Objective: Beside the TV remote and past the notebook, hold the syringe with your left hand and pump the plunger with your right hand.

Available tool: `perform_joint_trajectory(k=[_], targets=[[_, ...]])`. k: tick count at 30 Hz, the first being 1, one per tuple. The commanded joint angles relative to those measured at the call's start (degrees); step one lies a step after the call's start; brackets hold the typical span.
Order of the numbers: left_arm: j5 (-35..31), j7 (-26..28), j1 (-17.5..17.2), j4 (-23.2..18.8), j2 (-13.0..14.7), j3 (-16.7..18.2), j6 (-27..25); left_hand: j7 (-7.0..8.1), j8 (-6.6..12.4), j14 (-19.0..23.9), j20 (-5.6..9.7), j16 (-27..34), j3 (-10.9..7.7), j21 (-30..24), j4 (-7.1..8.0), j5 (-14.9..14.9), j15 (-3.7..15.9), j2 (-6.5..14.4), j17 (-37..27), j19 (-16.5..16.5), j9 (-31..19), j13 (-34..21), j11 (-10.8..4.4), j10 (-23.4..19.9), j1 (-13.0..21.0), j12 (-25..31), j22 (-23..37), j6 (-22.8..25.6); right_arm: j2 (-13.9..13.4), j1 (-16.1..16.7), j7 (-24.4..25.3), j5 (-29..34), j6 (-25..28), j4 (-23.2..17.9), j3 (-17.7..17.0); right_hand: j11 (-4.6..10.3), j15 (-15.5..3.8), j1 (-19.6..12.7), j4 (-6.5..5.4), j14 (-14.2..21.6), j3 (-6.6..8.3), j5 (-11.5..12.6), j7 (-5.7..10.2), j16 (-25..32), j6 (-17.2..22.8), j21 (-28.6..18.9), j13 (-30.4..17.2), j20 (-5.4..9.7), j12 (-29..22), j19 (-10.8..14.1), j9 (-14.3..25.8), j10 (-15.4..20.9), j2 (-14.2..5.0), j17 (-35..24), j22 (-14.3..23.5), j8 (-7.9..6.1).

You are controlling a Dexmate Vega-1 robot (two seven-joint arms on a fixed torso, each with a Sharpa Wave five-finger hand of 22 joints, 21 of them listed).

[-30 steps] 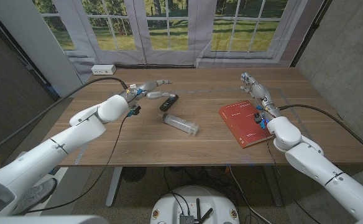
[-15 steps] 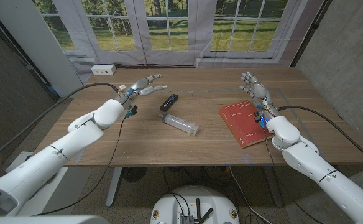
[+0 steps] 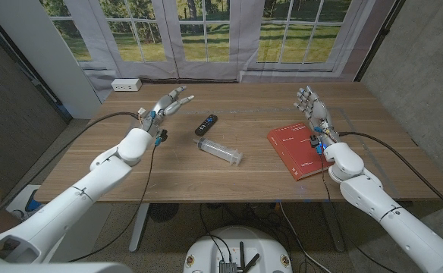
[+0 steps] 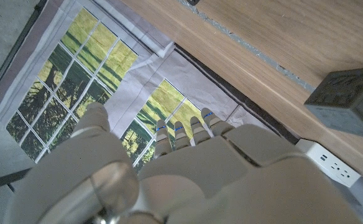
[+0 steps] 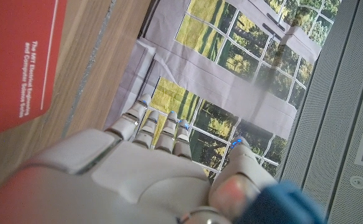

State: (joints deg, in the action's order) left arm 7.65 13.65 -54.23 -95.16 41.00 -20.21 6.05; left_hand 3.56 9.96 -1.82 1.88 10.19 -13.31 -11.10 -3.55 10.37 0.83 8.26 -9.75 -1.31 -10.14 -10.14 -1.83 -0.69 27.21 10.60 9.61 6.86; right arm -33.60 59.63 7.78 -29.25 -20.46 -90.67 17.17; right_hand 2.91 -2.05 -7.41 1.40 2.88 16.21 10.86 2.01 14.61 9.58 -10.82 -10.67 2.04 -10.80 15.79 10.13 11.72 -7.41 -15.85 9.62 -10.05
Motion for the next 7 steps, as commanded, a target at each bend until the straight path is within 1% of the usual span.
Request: perform_joint_trajectory(k=[1,3,7], targets=[[8.0,5.0,-2.3,6.4,-6.1,1.8,8.6,-0.74,0.32,1.1,2.29,0.5,-0.22,-0.5,0.42,0.1,0.17,0.6,-0.1,-1.1,0.1,0.0,-0.27,-0.8,-0.7,0.6,0.1,0.2,1.8,-1.7,-3.7,-4.6,-1.6,5.1,0.3,0.04,-2.55,0.7,-0.59,0.1,0.04,0.3,-0.34,-0.1,-0.5,0.2,0.1,2.07,0.1,-0.3,0.1,-0.4,-1.75,-0.2,0.0,-0.02],[9.2,4.9,-2.4,7.5,-6.9,2.1,10.0,-0.88,0.33,1.2,2.40,0.5,-0.26,-0.5,0.46,0.1,0.17,0.7,-0.1,-1.5,0.1,0.0,-0.42,-0.9,-0.9,0.6,0.1,0.2,2.1,-1.6,-3.5,-4.8,-1.6,5.4,0.3,0.05,-2.53,0.8,-0.68,0.1,0.06,0.3,-0.45,-0.1,-0.5,0.2,0.1,2.09,0.1,-0.4,0.1,-0.4,-1.76,-0.2,0.0,-0.04],[9.1,4.7,-2.0,9.0,-6.9,1.9,11.3,-1.10,0.47,1.0,2.50,0.3,-0.37,-0.5,0.53,0.1,0.44,0.8,0.0,-1.8,0.1,0.1,-0.86,-1.0,-1.3,0.6,0.1,0.5,2.5,-1.7,-3.0,-5.2,-1.3,5.6,0.5,0.03,-2.46,1.1,-0.87,0.2,0.10,0.3,-0.65,-0.2,-0.6,0.1,0.1,2.07,0.1,-0.3,0.1,-0.4,-1.71,-0.2,0.0,-0.12]])
